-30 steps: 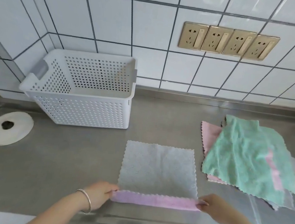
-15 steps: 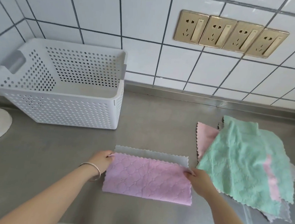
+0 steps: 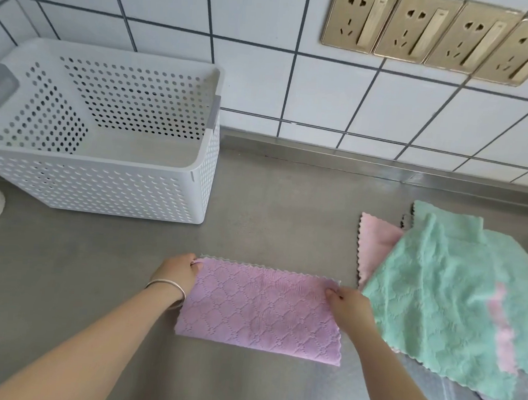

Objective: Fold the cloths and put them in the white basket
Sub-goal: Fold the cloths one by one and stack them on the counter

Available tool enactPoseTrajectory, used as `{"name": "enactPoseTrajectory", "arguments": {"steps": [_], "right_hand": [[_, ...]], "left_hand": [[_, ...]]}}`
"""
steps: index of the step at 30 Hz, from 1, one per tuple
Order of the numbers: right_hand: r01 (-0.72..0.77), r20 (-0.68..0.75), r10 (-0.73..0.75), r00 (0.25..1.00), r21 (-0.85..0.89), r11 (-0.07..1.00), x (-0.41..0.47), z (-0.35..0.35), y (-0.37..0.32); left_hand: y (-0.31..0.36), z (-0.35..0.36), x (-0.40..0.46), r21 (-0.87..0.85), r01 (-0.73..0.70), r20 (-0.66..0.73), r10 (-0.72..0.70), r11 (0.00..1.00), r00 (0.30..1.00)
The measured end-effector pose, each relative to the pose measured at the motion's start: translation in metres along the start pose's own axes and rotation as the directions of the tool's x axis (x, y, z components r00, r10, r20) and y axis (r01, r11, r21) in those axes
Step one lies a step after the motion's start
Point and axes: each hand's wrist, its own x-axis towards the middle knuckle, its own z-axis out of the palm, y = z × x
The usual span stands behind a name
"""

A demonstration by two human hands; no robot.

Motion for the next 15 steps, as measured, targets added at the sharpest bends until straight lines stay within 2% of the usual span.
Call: {"name": "enactPoseTrajectory", "arguments": {"steps": [15], "right_hand": [[-0.114, -0.071, 0.115, 0.991, 0.018, 0.993, 0.0021, 0.0078, -0.0068]], "left_hand": [[0.0074, 0.0026, 0.0004, 0.053, 0.082, -0.034, -0.080, 0.995, 0.996]]}}
